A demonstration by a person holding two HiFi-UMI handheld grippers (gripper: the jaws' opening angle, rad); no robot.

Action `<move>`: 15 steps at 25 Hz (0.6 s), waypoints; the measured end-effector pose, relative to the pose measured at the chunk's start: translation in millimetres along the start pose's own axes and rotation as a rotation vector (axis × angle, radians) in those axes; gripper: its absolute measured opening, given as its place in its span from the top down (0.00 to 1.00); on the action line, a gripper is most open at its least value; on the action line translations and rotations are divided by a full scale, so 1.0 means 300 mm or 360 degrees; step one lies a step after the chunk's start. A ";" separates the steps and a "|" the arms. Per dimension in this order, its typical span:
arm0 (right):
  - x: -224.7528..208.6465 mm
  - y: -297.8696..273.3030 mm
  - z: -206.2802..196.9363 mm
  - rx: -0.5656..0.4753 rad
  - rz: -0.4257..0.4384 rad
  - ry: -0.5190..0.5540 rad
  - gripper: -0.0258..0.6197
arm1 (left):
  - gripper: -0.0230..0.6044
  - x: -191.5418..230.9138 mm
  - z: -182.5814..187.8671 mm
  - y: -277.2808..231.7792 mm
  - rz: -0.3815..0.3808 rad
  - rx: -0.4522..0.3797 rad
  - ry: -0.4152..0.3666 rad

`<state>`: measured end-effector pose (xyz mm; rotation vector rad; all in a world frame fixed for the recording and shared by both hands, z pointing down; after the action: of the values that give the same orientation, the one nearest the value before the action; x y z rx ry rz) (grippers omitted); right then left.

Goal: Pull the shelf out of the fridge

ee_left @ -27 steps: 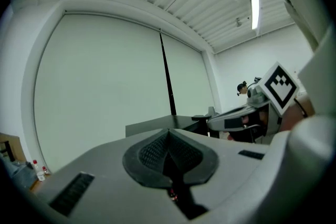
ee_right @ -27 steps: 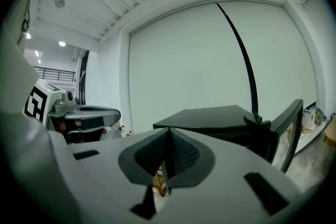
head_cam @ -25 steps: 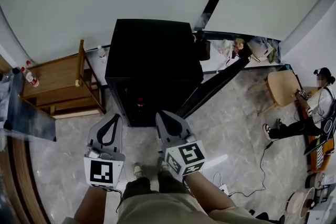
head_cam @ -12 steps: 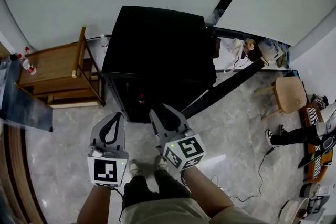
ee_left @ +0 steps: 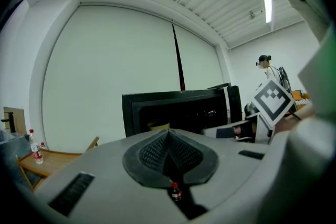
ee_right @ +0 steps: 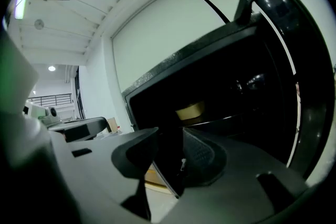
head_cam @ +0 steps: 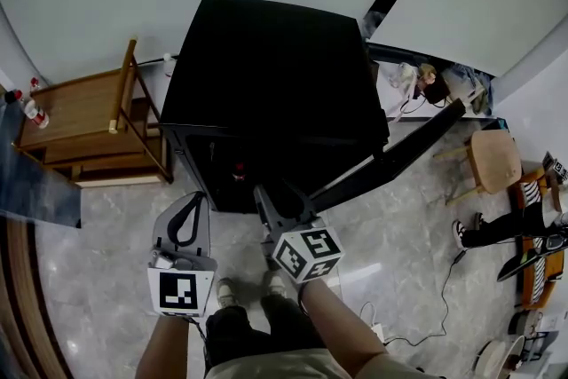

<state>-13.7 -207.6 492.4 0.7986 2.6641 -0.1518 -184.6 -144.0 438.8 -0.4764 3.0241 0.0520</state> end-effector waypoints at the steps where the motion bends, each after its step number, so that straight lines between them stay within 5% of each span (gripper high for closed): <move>1: -0.018 -0.009 -0.027 0.0006 -0.0017 -0.0016 0.80 | 0.95 0.005 -0.022 -0.007 0.0000 0.0003 0.0002; 15: -0.250 -0.113 -0.346 0.0048 -0.0206 -0.0211 0.71 | 0.95 -0.011 -0.293 -0.135 -0.0075 0.0010 0.0006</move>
<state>-5.5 -253.5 616.3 0.6029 2.5930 -0.2687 -175.3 -185.6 525.8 -0.5478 3.0142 0.0391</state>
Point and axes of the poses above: the fingertips, and each gripper's own axes: y backward along the fingers, x to its left, z out of its top, the point moved 7 cm from there along y, backward along the fingers, and after that the axes turned 11 degrees about -x, right-handed, at the moved point
